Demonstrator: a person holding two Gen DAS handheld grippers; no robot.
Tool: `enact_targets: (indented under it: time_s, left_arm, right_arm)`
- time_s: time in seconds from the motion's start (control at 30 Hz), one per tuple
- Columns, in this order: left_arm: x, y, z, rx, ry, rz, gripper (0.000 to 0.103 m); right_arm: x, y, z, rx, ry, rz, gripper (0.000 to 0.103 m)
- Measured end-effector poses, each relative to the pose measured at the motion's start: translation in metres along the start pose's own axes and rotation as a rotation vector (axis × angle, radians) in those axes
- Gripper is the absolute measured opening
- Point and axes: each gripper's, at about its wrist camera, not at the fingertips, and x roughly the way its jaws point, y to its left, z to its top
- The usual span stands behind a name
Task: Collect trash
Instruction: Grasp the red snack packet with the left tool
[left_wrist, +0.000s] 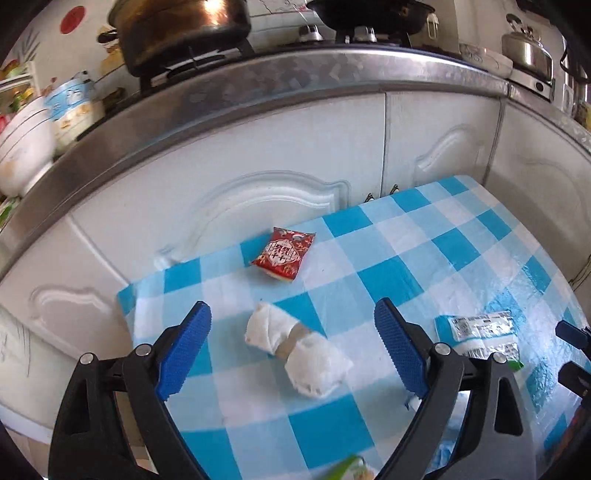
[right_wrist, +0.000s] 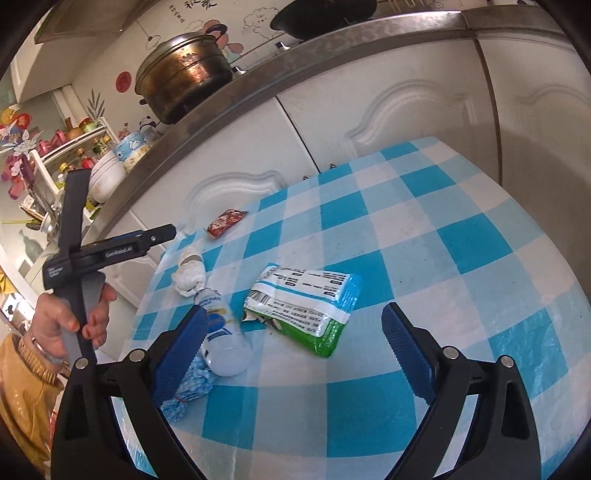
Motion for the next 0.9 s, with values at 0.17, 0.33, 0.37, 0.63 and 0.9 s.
enact_targets:
  time_s: [0.17, 0.33, 0.37, 0.63, 0.9]
  left_arm:
    - [0.057, 0.003, 0.023, 0.036, 0.070, 0.000, 0.089]
    - [0.089, 0.006, 0.036, 0.041, 0.106, 0.009, 0.082]
    - [0.095, 0.007, 0.038, 0.040, 0.116, 0.012, 0.082]
    - [0.123, 0.013, 0.044, 0.033, 0.178, 0.031, 0.074]
    - [0.128, 0.009, 0.042, 0.017, 0.193, 0.014, 0.044]
  right_arm:
    - [0.002, -0.009, 0.004, 0.026, 0.004, 0.020, 0.094]
    - [0.003, -0.015, 0.005, 0.047, 0.005, 0.033, 0.094]
    - [0.004, -0.015, 0.005, 0.050, 0.007, 0.032, 0.094]
    - [0.008, -0.020, 0.003, 0.058, 0.014, 0.029, 0.094]
    - [0.008, -0.019, 0.002, 0.052, 0.008, 0.037, 0.094]
